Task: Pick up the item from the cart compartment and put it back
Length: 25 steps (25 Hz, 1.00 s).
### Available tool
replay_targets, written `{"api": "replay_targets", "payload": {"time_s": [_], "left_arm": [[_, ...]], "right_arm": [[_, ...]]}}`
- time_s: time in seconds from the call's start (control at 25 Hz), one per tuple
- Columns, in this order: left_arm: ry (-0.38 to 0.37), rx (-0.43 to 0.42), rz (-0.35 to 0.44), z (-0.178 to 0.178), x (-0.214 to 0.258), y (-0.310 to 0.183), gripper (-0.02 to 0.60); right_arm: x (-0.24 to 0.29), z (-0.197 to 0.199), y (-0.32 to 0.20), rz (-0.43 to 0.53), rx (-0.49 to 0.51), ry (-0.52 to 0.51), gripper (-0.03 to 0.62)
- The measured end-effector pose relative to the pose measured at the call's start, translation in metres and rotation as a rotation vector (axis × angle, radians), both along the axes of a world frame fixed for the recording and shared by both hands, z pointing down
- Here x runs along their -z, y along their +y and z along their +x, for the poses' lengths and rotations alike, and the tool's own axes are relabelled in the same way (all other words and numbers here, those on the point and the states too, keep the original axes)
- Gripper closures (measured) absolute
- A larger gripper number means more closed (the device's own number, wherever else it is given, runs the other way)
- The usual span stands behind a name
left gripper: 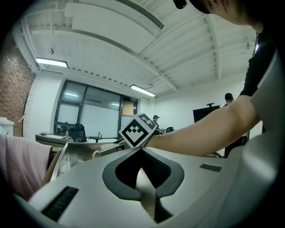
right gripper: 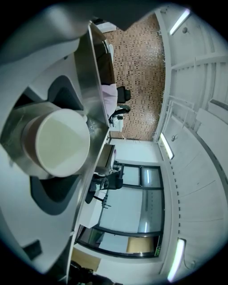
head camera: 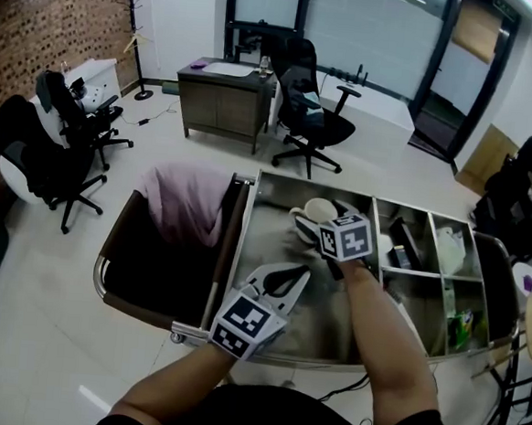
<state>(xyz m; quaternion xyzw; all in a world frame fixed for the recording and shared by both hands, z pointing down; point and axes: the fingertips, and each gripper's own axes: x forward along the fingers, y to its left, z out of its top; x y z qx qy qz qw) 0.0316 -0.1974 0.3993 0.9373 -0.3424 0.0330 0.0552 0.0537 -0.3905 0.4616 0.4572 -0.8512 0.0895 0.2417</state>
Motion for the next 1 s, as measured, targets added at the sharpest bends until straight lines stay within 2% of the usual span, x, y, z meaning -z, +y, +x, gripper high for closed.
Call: {"api": "replay_targets", "payload": {"time_s": [0.72,1.0], "left_arm": [[-0.008,-0.009,-0.001,0.0009,-0.0008,0.0000,0.581],[-0.005,-0.002,0.004,-0.0005,0.0002,-0.0004,0.581]], "right_arm": [[-0.0122,0.0009,-0.0062,-0.026,-0.045,-0.009,0.137],[-0.0022,0.0049,-0.0038,-0.005,-0.055,0.016,0.138]]}}
